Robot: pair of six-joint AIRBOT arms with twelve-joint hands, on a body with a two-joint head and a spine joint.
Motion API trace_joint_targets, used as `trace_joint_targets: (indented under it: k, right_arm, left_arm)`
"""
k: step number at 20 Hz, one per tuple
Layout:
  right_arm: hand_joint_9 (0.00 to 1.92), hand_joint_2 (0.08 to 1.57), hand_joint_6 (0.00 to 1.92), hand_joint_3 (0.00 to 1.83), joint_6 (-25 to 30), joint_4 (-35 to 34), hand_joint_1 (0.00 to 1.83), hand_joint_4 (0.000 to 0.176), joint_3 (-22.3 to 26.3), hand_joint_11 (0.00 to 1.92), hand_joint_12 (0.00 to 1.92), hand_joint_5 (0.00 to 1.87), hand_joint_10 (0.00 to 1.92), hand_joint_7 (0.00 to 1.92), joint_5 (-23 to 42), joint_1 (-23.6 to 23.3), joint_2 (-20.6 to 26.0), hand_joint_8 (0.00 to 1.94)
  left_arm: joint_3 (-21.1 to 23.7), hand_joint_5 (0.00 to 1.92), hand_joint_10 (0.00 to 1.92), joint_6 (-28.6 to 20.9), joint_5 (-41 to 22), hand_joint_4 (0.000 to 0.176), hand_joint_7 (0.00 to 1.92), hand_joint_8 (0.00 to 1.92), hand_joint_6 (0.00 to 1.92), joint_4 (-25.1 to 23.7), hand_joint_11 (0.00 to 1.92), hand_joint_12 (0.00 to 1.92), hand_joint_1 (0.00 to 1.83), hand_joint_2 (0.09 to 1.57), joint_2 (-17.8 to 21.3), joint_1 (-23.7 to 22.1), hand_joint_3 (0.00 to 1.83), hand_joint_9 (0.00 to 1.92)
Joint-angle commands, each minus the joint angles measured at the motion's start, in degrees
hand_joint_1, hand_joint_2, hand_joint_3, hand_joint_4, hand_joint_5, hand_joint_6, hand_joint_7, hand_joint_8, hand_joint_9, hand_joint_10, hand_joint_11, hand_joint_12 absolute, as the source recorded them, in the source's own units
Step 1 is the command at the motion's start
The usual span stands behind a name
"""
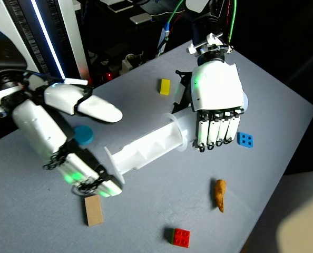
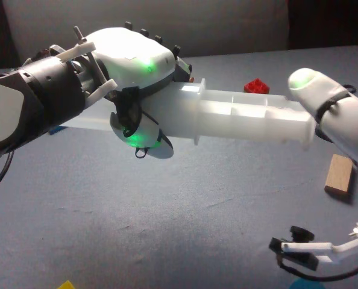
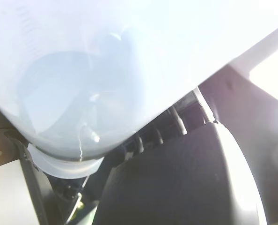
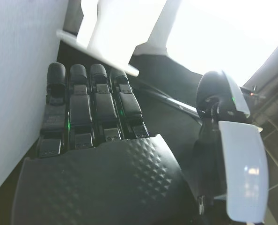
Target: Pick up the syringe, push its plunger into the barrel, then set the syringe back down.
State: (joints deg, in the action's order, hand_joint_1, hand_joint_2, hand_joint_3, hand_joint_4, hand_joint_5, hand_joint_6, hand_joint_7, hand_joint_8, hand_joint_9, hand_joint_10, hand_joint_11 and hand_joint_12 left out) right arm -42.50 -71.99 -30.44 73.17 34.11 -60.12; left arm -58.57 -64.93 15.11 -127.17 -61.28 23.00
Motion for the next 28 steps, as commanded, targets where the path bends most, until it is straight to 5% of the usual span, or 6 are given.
trace_joint_targets:
  k: [1, 28]
  right_arm:
    - [0.13, 1.08, 0.0, 0.0, 0.15, 5.28, 0.1, 0.0, -0.36, 0.0, 0.52, 0.13, 0.0, 0.13, 3.4, -0.85, -0.17, 0.0]
    - [0.12, 1.1, 0.0, 0.0, -8.82, 4.98, 0.07, 0.0, -9.31, 0.0, 0.46, 0.12, 0.0, 0.13, 3.65, -9.3, -16.91, 0.0]
  left_arm:
    - [-0.23, 0.78, 1.1, -0.05, 4.53, 0.0, 0.77, 1.17, 1.1, -1.45, 0.79, 1.57, 1.48, 1.15, 0.03, -1.07, 0.0, 0.89]
    - [-1.37, 0.73, 1.1, 1.48, 3.05, 0.0, 0.74, 1.23, 1.16, 1.22, 0.8, 1.55, 1.48, 1.16, 0.18, -1.51, 0.0, 0.89]
